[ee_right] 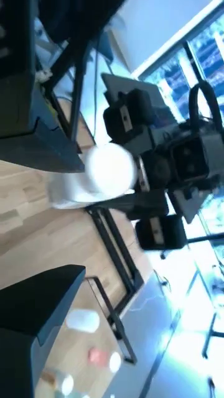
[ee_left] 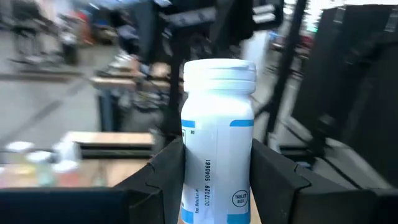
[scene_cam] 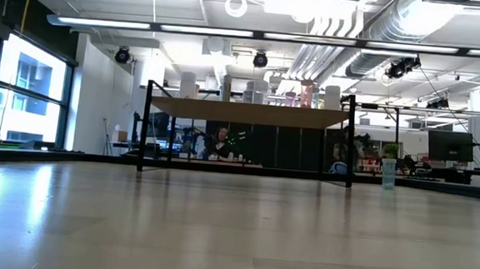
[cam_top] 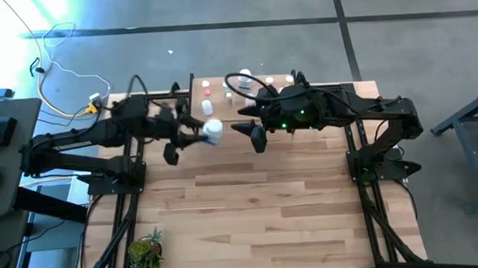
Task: Pick and place medicine bottles onto shelf by color
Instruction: Put the white pill bottle on the shelf
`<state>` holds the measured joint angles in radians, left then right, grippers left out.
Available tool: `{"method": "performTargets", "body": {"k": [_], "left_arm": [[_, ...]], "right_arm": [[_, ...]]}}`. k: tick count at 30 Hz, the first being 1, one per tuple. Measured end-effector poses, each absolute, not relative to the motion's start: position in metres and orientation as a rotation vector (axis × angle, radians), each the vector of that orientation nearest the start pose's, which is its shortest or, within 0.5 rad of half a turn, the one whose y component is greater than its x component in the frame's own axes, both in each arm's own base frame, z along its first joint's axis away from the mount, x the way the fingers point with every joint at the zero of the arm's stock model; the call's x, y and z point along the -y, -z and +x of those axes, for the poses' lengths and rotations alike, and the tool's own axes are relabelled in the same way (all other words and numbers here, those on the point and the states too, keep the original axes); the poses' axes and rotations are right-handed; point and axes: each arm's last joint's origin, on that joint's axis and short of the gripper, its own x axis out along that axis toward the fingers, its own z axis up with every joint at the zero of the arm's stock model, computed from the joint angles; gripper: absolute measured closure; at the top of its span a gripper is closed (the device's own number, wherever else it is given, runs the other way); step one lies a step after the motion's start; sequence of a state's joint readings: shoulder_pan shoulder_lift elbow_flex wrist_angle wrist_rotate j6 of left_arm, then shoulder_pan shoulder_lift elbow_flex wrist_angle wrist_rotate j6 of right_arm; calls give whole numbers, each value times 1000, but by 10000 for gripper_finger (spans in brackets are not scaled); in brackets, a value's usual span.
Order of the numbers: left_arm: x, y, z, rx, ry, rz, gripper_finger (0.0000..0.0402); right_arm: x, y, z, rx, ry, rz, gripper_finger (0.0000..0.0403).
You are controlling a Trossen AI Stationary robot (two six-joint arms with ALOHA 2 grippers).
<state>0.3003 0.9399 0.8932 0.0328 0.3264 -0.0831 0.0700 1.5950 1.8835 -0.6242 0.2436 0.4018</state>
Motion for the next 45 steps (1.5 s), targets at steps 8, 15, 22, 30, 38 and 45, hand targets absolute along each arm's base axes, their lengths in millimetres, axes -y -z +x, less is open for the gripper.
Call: {"method": "performTargets", "body": {"k": [8,15,22,30,38,45], "left_arm": [[-56,-383,169,95,-241,19,262],[-53,-382,167,58,-388,79,262],[-52,-348,175,91,-392,7,262],[-58,-313,177,195,-567,-22,261],[-63,-284,197,154,-581,-51,261],[-72,-262,221,96,-649,-52,261]], "right_arm": [[-17,-466,334,-262,243,344,157],[-15,-469,331,-248,293,299,157],[-8,-493,300,-162,373,254,157],[10,-523,251,-40,469,229,157],[27,-540,216,29,537,189,157],[37,-543,206,38,587,170,157]]}}
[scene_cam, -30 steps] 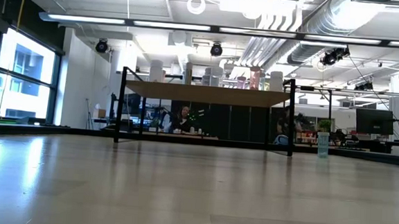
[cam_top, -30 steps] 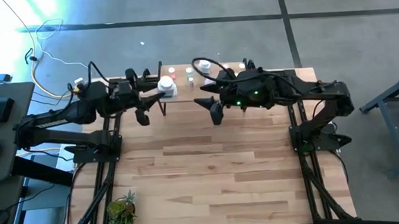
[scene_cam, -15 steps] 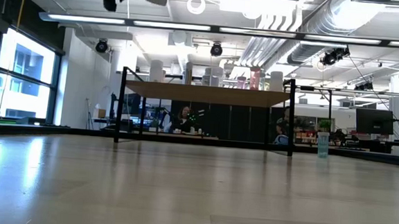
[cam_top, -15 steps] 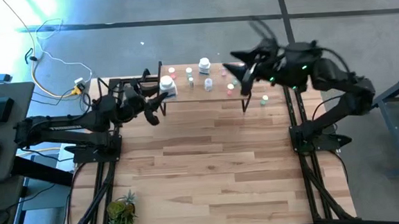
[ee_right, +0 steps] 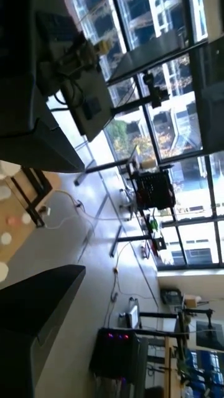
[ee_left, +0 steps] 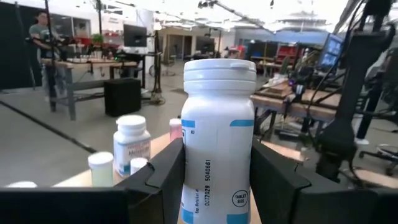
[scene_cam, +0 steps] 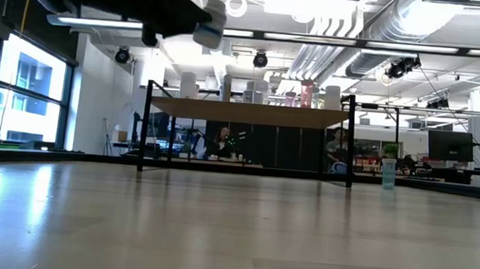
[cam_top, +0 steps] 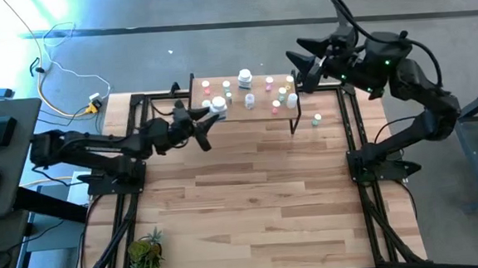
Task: Pick and place medicine bottles onto shelf by color
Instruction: Put the white pill bottle on the shelf
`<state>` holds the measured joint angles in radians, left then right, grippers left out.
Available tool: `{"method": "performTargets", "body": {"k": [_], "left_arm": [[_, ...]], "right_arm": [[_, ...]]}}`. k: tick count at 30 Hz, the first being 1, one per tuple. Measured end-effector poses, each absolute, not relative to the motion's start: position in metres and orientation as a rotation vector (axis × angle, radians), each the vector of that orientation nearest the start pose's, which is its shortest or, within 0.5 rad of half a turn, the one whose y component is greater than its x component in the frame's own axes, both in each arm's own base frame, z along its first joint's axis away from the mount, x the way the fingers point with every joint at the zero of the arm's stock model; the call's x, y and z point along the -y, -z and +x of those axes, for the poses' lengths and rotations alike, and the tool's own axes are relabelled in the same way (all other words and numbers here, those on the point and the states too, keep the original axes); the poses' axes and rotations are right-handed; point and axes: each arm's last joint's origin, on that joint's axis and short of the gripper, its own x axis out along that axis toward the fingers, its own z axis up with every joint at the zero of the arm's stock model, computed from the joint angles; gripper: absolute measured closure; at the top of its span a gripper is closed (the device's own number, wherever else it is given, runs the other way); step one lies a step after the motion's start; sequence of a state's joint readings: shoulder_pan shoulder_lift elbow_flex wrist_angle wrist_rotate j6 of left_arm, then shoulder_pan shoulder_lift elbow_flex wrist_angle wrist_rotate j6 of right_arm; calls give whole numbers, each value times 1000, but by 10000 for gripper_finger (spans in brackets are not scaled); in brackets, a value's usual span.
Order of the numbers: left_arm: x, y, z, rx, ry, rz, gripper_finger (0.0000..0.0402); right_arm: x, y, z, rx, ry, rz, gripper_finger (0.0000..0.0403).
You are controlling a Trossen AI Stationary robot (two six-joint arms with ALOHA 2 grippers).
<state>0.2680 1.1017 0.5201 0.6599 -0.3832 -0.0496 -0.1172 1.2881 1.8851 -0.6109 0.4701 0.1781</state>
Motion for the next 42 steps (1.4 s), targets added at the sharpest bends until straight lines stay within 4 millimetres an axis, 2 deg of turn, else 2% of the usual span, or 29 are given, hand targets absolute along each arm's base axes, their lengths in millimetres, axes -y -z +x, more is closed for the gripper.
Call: {"method": "performTargets", "body": {"k": [7,12,19,25,32,37,42], "left_arm": [[-78,-242,241,98,-676,-97,261],[-73,-232,250,93,-656,-150,261],[-64,-213,245,106,-743,-192,261],[-62,-215,245,130,-793,-131,261],[-60,-189,259,80,-860,-97,261],[-62,-185,265,166,-878,-32,261],[-69,-173,269,160,-896,-8,261]], "right_arm": [[46,-541,205,17,614,147,157],[49,-539,204,-10,634,144,157],[51,-534,203,-62,643,135,157],[55,-533,202,-72,666,128,157],[63,-531,199,-93,701,128,157],[67,-529,198,-108,715,128,157],[71,-530,197,-106,732,129,157]]}}
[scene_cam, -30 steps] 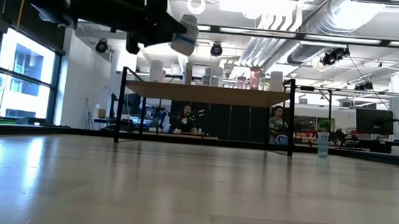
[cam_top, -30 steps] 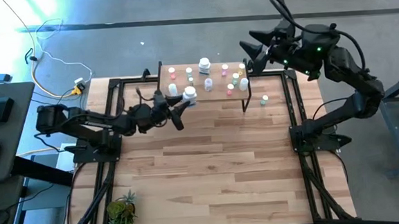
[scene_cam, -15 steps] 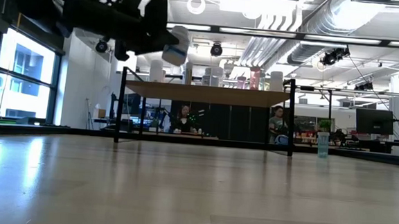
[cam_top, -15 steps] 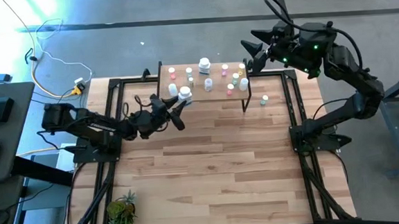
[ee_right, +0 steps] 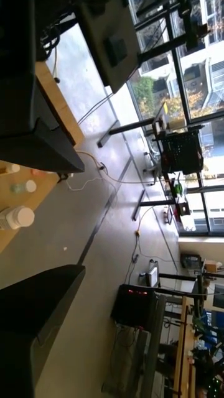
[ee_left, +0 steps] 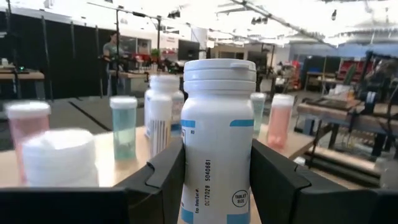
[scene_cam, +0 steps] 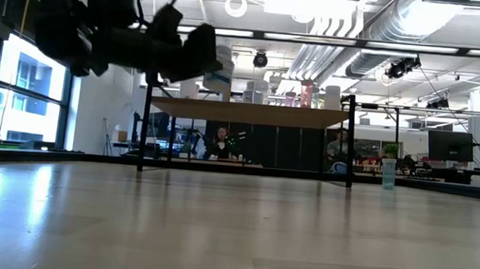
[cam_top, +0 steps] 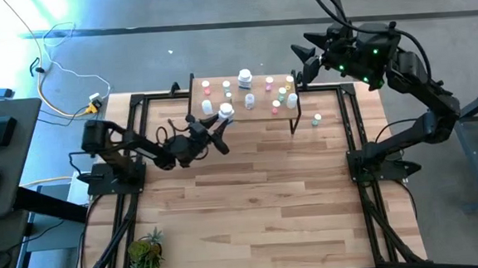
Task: Pick and place medicine bottles onto shelf by color
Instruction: Put the white pill bottle on the shelf
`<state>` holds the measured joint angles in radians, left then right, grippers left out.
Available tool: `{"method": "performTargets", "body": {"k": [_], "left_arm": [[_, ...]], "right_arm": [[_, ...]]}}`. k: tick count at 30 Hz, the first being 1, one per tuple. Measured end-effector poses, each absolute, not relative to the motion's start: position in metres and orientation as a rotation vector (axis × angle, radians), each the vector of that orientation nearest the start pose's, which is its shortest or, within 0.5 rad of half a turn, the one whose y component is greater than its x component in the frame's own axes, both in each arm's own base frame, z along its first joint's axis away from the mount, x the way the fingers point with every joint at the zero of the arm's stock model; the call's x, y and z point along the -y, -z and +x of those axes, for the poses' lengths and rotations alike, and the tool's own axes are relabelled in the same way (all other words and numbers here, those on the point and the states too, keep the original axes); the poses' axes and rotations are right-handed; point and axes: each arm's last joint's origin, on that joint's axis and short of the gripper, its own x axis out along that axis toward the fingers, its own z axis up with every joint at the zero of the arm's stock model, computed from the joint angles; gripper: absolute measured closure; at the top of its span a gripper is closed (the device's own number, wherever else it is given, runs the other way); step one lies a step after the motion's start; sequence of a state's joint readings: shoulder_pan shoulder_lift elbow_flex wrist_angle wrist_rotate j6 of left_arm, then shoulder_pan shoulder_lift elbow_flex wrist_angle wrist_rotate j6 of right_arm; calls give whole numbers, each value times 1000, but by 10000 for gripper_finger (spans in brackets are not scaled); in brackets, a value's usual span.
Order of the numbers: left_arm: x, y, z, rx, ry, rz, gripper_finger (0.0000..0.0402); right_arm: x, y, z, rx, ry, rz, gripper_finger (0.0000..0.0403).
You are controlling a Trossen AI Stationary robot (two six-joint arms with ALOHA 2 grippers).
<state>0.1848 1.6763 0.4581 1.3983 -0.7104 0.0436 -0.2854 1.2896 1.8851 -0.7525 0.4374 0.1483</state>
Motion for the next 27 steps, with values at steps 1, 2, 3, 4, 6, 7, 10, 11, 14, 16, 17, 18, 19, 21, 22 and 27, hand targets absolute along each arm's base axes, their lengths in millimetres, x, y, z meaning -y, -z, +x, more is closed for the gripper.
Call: {"method": "performTargets", "body": {"k": [1,2,3,4,6,7,10,11,14,16,17,18,19,21,22,27], "left_arm": [[-71,-170,271,151,-890,-8,261],[-73,-168,273,144,-883,-4,261],[-75,-168,277,143,-874,3,261],[-76,-168,280,142,-865,14,261],[-78,-169,287,132,-853,53,261],[-79,-170,290,127,-854,75,261],[-80,-169,298,106,-857,119,261],[-81,-169,300,99,-858,126,261],[-83,-167,300,78,-876,132,261],[-85,-165,299,60,-912,133,261],[-87,-165,299,57,-924,133,261],[-89,-165,298,58,-931,133,261],[-91,-165,298,58,-937,133,261],[-95,-165,297,56,-948,132,261],[-96,-165,296,56,-952,132,261],[-103,-162,295,35,-950,123,261]], "right_arm": [[71,-530,197,-106,734,129,157],[71,-530,197,-106,736,130,157],[72,-530,196,-106,736,130,157],[72,-530,196,-106,736,130,157],[72,-530,196,-106,735,130,157],[71,-529,197,-106,735,130,157],[71,-529,197,-112,719,136,157],[71,-529,197,-116,711,137,157],[70,-527,197,-130,695,140,157],[70,-527,197,-139,684,141,157],[70,-526,197,-143,680,141,157],[70,-526,197,-146,674,142,157],[70,-526,197,-148,672,142,157],[70,-525,197,-154,671,142,157],[70,-525,197,-159,671,142,157],[70,-522,197,-185,673,140,157]]}}
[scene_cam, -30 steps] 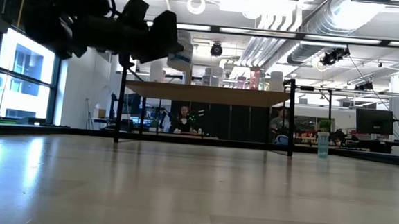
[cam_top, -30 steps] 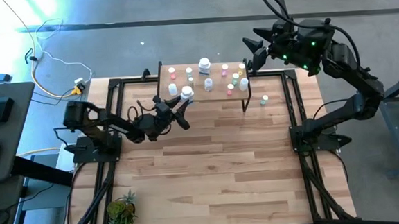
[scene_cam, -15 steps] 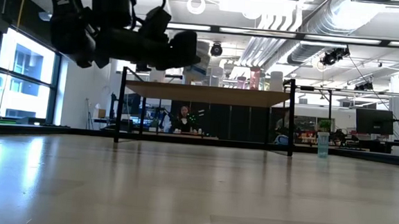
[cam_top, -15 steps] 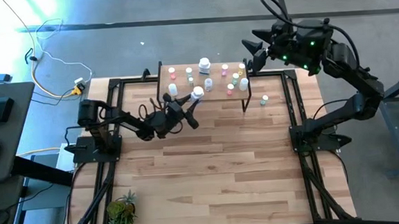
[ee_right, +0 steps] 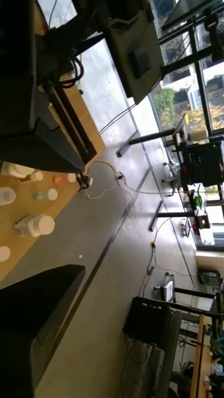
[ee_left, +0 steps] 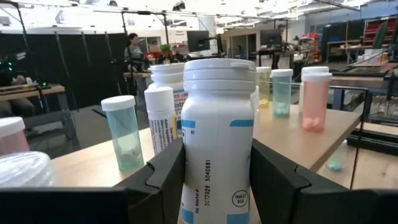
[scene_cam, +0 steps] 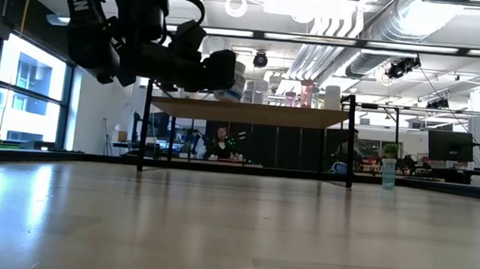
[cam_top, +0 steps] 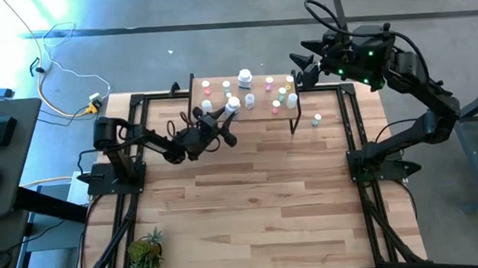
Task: Pick and place medicine bottles onto shelf by color
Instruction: Put the white pill bottle on the shelf
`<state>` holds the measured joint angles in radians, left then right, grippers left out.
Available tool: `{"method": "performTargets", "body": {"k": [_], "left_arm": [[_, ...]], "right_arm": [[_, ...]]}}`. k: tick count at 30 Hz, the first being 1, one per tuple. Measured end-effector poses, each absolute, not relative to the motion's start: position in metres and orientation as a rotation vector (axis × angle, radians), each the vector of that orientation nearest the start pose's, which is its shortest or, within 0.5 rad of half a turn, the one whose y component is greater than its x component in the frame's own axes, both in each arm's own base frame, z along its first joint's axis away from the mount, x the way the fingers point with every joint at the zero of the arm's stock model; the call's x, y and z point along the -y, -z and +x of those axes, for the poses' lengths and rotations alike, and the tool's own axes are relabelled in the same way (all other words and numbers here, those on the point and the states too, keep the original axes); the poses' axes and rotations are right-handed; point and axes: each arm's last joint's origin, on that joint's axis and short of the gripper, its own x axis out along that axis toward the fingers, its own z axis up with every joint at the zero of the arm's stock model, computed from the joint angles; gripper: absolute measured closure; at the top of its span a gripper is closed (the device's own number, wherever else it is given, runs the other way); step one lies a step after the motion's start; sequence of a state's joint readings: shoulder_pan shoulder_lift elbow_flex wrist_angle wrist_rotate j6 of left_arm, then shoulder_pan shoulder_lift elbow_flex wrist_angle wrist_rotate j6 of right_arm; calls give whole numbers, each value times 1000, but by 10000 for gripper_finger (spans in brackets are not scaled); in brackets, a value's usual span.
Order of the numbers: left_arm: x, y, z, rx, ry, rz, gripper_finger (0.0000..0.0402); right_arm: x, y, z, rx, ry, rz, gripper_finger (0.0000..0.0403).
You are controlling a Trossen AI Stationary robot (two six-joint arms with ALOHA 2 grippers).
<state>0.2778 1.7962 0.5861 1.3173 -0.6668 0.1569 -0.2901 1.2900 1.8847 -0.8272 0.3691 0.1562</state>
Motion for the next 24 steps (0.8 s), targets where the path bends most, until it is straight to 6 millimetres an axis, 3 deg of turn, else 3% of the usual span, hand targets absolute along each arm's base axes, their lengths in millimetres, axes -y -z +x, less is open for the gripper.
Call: {"method": "performTargets", "body": {"k": [16,24], "left_arm": [[-106,-161,294,32,-955,84,259],[-106,-157,294,0,-961,90,203]], "right_arm": [[69,-521,197,-194,666,141,157],[69,-521,196,-205,664,141,157]]}}
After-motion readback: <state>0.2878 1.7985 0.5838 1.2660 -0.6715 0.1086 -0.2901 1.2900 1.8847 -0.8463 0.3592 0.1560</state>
